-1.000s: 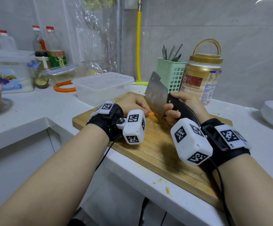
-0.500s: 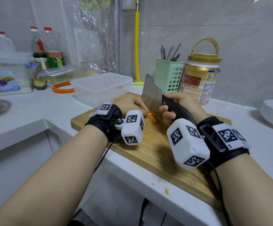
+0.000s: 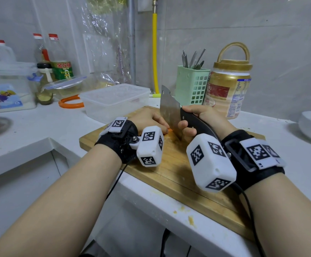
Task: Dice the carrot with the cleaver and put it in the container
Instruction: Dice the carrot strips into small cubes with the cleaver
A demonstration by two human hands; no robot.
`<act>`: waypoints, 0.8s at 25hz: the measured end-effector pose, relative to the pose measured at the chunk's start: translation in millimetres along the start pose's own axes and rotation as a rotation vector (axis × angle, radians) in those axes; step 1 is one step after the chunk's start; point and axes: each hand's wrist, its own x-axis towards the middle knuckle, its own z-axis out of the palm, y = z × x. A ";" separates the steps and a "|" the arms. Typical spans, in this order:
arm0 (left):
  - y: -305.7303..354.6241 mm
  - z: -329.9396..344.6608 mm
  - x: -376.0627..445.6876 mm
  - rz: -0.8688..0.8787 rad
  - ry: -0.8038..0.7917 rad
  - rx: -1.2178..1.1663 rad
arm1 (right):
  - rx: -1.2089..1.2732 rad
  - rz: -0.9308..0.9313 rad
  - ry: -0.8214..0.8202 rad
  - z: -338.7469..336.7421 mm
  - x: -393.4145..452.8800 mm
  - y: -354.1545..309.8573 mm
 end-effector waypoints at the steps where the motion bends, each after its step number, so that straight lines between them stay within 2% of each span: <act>1: 1.0 -0.4 -0.9 0.001 0.006 -0.007 | 0.012 -0.005 -0.002 -1.0 -0.9 0.3; 8: 11.7 -1.7 -7.4 -0.060 0.051 -0.013 | 0.082 -0.045 -0.006 -8.6 -1.7 5.2; 20: 9.7 -1.1 -10.9 0.004 0.061 -0.039 | 0.084 -0.062 -0.038 -1.3 -5.5 7.0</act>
